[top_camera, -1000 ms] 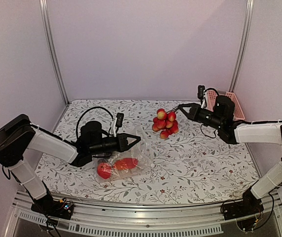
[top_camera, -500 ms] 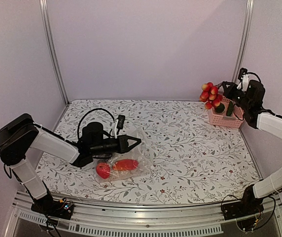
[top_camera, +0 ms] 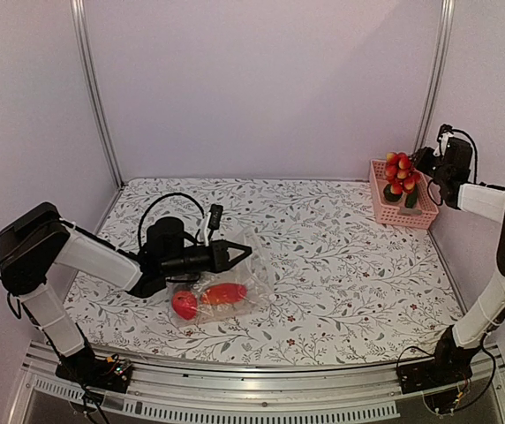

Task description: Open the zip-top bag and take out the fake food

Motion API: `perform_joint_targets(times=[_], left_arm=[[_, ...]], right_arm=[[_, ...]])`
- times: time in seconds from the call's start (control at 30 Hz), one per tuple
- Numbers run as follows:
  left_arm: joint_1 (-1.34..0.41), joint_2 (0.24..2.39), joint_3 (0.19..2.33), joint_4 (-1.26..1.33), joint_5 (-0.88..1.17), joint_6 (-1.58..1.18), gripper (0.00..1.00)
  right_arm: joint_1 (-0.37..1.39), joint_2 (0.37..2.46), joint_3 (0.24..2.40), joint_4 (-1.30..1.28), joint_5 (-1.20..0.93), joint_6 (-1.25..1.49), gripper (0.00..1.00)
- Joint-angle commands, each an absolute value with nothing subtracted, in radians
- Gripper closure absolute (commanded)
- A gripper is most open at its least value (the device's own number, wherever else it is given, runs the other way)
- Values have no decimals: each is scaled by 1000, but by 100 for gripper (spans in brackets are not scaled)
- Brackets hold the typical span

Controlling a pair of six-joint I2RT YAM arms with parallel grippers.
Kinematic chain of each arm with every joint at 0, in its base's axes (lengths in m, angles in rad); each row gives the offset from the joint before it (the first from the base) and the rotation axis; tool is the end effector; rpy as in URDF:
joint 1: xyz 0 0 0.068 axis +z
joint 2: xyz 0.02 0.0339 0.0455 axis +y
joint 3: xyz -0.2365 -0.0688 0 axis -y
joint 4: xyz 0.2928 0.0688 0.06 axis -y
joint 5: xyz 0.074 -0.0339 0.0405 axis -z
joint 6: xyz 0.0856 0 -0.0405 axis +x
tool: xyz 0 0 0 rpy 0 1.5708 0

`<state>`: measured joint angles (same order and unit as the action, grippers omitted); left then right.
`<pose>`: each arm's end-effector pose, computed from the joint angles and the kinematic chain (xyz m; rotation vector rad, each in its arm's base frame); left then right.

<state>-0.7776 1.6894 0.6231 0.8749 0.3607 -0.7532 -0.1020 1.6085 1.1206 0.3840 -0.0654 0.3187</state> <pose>0.2591 -0.2975 0.0917 0.3188 1.9569 -1.3782 0.4723 -0.0427 0.2490 0.3021 1.6517 0.2181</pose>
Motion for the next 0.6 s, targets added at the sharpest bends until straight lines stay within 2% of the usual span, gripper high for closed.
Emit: perform_joint_targets(times=[0.0,0.57], left_arm=[[-761,1707,638,879,377,-752,100],[-760,1708,635,876,380,-755,100]], right_arm=[[-138,1668,1142,370,-103,357,100],[-249,1897,1176,414,-409,560,100]])
